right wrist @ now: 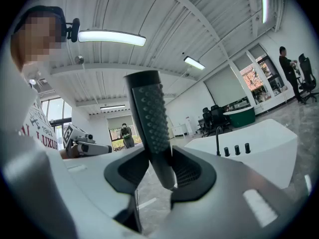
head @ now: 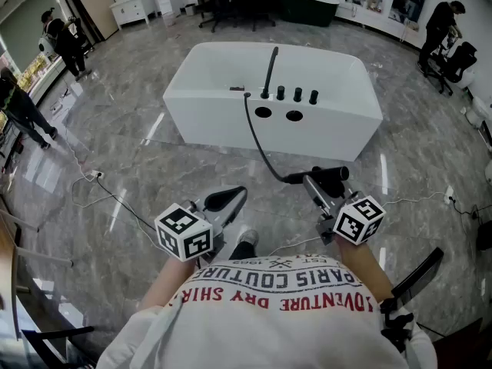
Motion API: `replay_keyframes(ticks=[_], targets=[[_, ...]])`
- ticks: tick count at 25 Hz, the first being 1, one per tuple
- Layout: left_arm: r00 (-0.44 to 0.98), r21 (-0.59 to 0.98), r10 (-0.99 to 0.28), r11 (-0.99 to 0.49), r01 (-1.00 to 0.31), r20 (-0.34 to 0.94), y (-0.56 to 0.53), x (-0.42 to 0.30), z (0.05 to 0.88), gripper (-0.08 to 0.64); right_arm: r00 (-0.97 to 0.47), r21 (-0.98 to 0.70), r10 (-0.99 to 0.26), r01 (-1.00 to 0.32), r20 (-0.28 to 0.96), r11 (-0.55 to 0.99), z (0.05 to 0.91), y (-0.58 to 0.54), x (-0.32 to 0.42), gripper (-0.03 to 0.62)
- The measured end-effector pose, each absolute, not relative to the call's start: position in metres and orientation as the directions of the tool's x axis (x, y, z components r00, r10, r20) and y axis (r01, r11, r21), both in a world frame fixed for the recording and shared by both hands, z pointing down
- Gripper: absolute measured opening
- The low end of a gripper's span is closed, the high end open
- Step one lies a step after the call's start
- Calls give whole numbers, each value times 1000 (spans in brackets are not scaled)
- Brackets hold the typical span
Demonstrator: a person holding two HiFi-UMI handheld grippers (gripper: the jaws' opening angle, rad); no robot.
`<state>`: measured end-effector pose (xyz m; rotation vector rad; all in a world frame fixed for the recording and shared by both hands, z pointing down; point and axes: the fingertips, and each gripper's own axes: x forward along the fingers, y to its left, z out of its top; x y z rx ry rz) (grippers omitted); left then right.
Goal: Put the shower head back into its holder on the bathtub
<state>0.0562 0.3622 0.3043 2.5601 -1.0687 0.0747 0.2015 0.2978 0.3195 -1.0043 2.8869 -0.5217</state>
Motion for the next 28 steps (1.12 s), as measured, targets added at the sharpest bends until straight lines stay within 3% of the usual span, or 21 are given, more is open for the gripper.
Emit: replay_keyframes(ticks=[28], targets=[[714, 353, -660, -627, -695, 235, 324, 52, 334, 2, -784, -419, -621, -566, 6, 710, 322, 255, 207, 144]])
